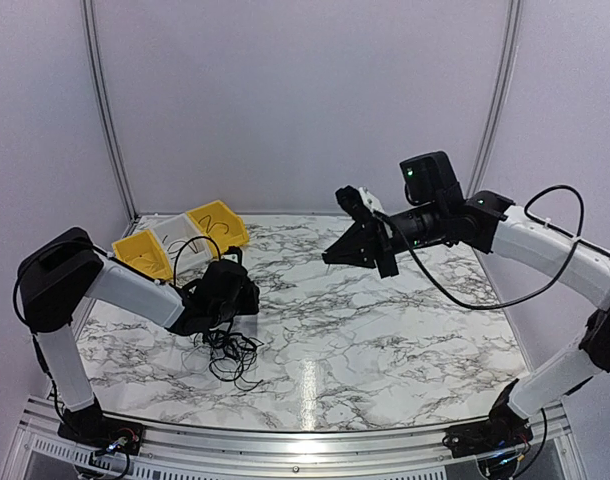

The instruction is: Untangle the cables

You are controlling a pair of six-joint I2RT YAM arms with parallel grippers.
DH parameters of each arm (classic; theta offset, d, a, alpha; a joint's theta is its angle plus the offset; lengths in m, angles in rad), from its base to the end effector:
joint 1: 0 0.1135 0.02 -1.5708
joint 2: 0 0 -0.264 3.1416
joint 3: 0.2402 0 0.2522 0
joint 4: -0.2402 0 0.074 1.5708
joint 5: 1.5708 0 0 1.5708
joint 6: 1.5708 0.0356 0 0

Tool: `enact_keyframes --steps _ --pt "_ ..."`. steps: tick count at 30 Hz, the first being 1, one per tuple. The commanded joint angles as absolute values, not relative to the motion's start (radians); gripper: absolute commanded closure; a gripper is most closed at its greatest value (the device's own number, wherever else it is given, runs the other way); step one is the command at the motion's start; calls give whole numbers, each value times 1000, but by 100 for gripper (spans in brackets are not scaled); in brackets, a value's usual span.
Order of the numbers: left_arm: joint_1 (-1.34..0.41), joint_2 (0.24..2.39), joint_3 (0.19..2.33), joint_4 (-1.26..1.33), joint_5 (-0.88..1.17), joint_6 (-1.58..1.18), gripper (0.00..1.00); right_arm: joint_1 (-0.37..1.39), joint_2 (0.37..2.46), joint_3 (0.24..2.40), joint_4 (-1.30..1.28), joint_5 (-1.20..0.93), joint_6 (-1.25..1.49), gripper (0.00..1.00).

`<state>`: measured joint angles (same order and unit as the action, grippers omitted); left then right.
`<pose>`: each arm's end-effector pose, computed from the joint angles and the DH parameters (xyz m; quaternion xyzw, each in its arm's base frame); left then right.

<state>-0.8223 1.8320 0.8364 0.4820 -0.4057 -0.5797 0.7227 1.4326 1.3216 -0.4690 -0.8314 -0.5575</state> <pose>0.2585 -0.2577 0.1432 0.0015 0.8519 -0.1857 0.4897 0.2194 0.2285 0.3538 -0.6347 0.5309 0.3900 0.4041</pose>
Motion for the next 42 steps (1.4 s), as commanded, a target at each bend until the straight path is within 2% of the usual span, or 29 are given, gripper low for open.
enact_keyframes --steps 1,14,20,32,37,42 --pt "-799 1857 835 465 -398 -574 66 673 1380 1416 -596 -950 -597 100" --pt "-736 1828 805 460 -393 -524 64 619 1307 1671 -845 -867 -717 100" --pt "-702 1780 769 458 -388 -483 63 618 1282 1700 -866 -791 -711 100" --pt "-726 1525 707 461 -188 -372 49 618 1281 1454 -664 -750 -647 100" --pt "-770 1447 701 461 -160 -362 47 618 1308 1298 -542 -751 -615 100" --pt "-785 1481 720 459 -154 -407 47 617 1357 1159 -421 -724 -608 100"
